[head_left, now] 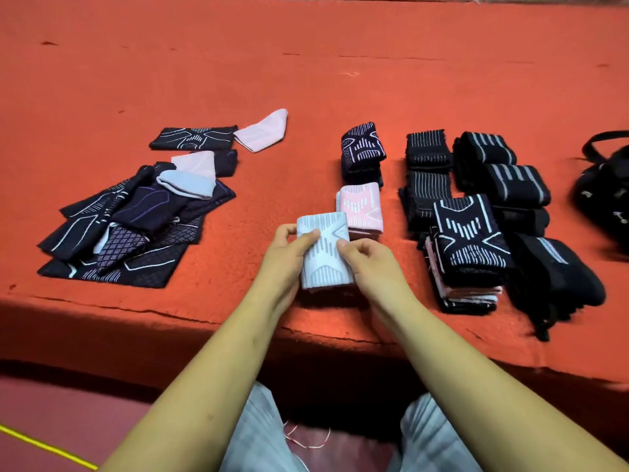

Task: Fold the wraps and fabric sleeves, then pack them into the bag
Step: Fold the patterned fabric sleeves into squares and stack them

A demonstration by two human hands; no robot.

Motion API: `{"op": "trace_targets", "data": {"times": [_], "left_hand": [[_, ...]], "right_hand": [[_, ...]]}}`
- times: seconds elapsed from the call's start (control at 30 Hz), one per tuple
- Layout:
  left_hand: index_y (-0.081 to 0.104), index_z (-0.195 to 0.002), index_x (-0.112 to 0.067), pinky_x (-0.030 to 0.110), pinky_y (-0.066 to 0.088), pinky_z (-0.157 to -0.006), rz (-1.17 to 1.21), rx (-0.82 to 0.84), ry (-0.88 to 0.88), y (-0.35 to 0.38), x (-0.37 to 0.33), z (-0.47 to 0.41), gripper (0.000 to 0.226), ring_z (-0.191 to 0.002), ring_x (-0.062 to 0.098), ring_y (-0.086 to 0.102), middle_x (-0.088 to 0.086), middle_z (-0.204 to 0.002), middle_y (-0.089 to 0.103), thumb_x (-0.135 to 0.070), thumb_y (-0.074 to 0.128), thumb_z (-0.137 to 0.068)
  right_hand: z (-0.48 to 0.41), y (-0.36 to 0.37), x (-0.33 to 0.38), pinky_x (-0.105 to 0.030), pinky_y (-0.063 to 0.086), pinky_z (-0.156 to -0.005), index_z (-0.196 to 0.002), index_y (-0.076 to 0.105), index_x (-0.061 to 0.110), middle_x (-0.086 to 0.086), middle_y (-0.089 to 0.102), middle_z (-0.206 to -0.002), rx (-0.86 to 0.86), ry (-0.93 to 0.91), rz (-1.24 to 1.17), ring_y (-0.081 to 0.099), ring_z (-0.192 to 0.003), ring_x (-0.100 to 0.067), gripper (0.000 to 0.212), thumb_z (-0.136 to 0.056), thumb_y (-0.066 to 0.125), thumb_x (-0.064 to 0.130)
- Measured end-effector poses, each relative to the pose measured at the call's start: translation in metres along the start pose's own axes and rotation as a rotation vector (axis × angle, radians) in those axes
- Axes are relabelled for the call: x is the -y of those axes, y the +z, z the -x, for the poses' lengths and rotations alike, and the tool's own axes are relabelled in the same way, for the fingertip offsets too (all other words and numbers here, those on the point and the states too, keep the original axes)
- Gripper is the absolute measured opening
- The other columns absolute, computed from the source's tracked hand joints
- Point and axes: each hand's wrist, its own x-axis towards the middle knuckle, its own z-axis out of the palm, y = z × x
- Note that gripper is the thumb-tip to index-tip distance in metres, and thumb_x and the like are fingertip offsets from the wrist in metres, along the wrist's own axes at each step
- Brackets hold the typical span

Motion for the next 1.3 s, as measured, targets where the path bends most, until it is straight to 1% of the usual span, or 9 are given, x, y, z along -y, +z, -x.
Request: {"op": "trace_targets", "data": {"times": [0.2,0.33,0.43,0.53,0.73,0.87,1.0,1.1,1.3], "left_hand": [[0.054,-0.111,-0.003,0.043,0.056,-0.083,0.149,0.048,0.060,0.016,-0.006,-0.005,0.015,-0.078,0.023,0.065,0.016,-0.094,0.067,-0.002,0.052,-0.097],[0.054,-0.113,-0.003,0.047,0.054,-0.087,0.181,0.056,0.022,0.037,-0.006,-0.018,0.014,-0.087,0.030,0.065,0.021,-0.101,0.066,-0.010,0.047,-0.102],[0.054,-0.115,-0.003,0.050,0.053,-0.089,0.088,0.046,0.035,0.050,-0.009,-0.034,0.018,-0.094,0.031,0.062,0.023,-0.104,0.063,-0.015,0.048,-0.103],[0.059,-0.099,-0.006,0.033,0.057,-0.068,-0.012,0.081,0.068,0.061,-0.021,-0.051,0.013,-0.079,0.026,0.064,0.014,-0.089,0.067,-0.004,0.047,-0.099],[0.042,-0.118,-0.020,0.025,0.046,-0.056,-0.458,0.127,0.263,0.065,-0.032,-0.092,0.036,-0.059,0.011,0.055,0.003,-0.076,0.059,0.002,0.053,-0.092],[0.053,-0.106,-0.016,0.040,0.052,-0.084,-0.706,0.122,0.356,0.070,-0.014,-0.113,0.020,-0.085,0.021,0.059,0.005,-0.096,0.063,-0.008,0.059,-0.089],[0.058,-0.120,-0.008,0.031,0.038,-0.102,-0.899,0.119,0.474,0.066,0.014,-0.120,0.028,-0.115,0.027,0.052,0.011,-0.120,0.058,-0.014,0.055,-0.092],[0.049,-0.140,-0.008,0.015,0.024,-0.111,-0.800,0.222,0.466,0.058,0.024,-0.121,0.040,-0.136,0.015,0.039,0.009,-0.147,0.047,-0.010,0.045,-0.101],[0.037,-0.150,-0.014,0.033,0.021,-0.121,-0.610,0.230,0.332,0.051,0.030,-0.118,0.046,-0.144,0.015,0.033,0.001,-0.155,0.038,-0.012,0.041,-0.104]], "right_hand": [[-0.008,-0.002,0.009,-0.029,0.039,-0.064,-0.081,0.053,0.015,0.000,0.061,-0.079,-0.074,-0.090,0.157,0.054,-0.069,-0.013,0.021,-0.095,0.061,0.029],[-0.011,0.002,0.017,-0.025,0.032,-0.068,-0.110,0.045,0.008,-0.005,0.057,-0.107,-0.081,-0.126,0.169,0.055,-0.095,-0.020,0.016,-0.103,0.045,0.022],[-0.020,0.000,0.026,-0.025,0.031,-0.068,-0.110,0.037,0.009,-0.012,0.056,-0.112,-0.138,-0.157,0.144,0.055,-0.101,-0.024,0.012,-0.103,0.042,0.017],[-0.033,-0.008,0.037,-0.026,0.031,-0.068,-0.109,0.034,0.013,-0.007,0.055,-0.100,-0.258,-0.230,0.125,0.054,-0.088,-0.023,0.016,-0.100,0.047,0.011],[-0.075,-0.019,0.037,-0.035,0.038,-0.080,-0.100,0.053,0.011,0.006,0.056,-0.085,-0.417,-0.308,0.265,0.057,-0.090,-0.027,0.009,-0.092,0.053,0.007],[-0.091,-0.021,0.018,-0.034,0.038,-0.087,-0.110,0.055,0.008,-0.009,0.064,-0.107,-0.439,-0.301,0.323,0.057,-0.101,-0.032,0.022,-0.089,0.051,0.004],[-0.100,-0.021,-0.002,-0.039,0.033,-0.104,-0.120,0.059,0.001,-0.021,0.057,-0.123,-0.411,-0.281,0.493,0.050,-0.117,-0.038,0.035,-0.090,0.046,0.013],[-0.102,-0.021,-0.009,-0.030,0.025,-0.113,-0.123,0.057,-0.005,-0.022,0.050,-0.139,-0.316,-0.324,0.501,0.044,-0.132,-0.032,0.044,-0.090,0.039,0.017],[-0.098,-0.005,-0.016,-0.014,0.013,-0.112,-0.139,0.045,-0.005,-0.019,0.032,-0.156,-0.268,-0.349,0.494,0.030,-0.145,-0.027,0.040,-0.101,0.040,0.007]]}}
